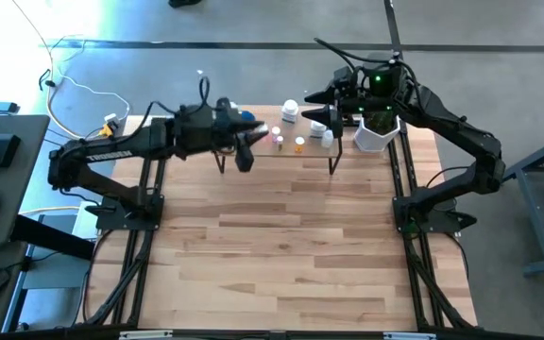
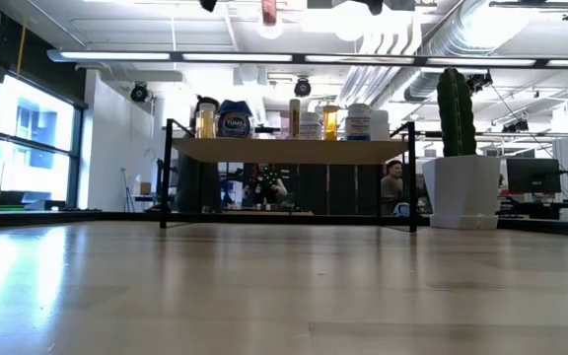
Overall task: Pick and place medicine bottles onto shelf by color
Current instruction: Adjust the red pill bottle on the shelf
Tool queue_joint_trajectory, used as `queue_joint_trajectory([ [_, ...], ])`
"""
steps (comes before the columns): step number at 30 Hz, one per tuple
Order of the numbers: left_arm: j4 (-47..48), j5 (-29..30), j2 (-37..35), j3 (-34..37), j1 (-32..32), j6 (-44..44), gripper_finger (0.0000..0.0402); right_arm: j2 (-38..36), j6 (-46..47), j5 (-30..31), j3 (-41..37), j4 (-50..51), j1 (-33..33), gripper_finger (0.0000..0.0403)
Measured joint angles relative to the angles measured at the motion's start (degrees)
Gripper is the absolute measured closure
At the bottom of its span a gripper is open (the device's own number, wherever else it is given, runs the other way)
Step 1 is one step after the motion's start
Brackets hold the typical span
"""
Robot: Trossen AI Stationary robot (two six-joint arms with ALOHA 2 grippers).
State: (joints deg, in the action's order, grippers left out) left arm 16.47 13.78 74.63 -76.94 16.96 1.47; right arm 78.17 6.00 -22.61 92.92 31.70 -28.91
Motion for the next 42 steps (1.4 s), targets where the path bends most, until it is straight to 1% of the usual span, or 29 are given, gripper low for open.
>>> queue_joint_trajectory([
  [5, -5.93, 4.9, -4.09, 9.77, -2.19, 3.54, 0.029, 0.02, 0.0, 0.0, 0.0, 0.0, 0.0, 0.0158],
  [7, -9.67, 7.33, -5.82, 13.61, -2.96, 4.11, 0.029, 0.02, 0.0, 0.0, 0.0, 0.0, 0.0, 0.0158],
  [11, -17.56, 9.73, -8.36, 21.33, -4.24, 4.99, 0.029, 0.02, 0.0, 0.0, 0.0, 0.0, 0.0, 0.0158],
  [15, -23.72, 11.9, -8.71, 27.97, -5.22, 4.93, 0.0289, 0.04, 0.55, 0.02, 0.0, -0.02, 0.0, 0.0158],
  [20, -28.99, 15.0, -7.89, 33.65, -5.51, 2.81, 0.0289, 0.04, 0.6, 0.02, 0.0, -0.02, 0.0, 0.0158],
  [22, -29.02, 16.86, -7.27, 35.22, -5.49, 2.39, 0.0289, 0.04, 0.61, 0.01, 0.0, -0.02, 0.0, 0.0158],
  [23, -30.76, 17.38, -6.77, 35.89, -5.47, 2.27, 0.0289, 0.04, 0.61, 0.0, 0.0, -0.02, 0.0, 0.0158],
  [26, -34.27, 17.58, -5.49, 37.84, -5.33, 0.39, 0.0289, 0.04, 0.61, 0.02, 0.0, -0.03, 0.01, 0.0158],
  [29, -36.03, 17.96, -2.77, 37.89, -5.36, -0.95, 0.0289, 0.04, 0.61, 0.02, 0.0, -0.02, 0.0, 0.0158],
  [32, -38.89, 19.57, -0.37, 37.89, -5.27, -2.61, 0.0289, 0.04, 0.61, 0.02, 0.0, -0.04, 0.0, 0.0158],
  [37, -42.61, 25.51, 2.93, 37.87, -4.88, -3.37, 0.0289, 0.04, 0.61, 0.02, 0.0, -0.04, 0.0, 0.0158],
  [42, -43.77, 25.47, 4.23, 37.85, -3.39, -4.01, 0.0289, 0.04, 0.56, 0.02, 0.0, -0.04, 0.0, 0.0158],
])
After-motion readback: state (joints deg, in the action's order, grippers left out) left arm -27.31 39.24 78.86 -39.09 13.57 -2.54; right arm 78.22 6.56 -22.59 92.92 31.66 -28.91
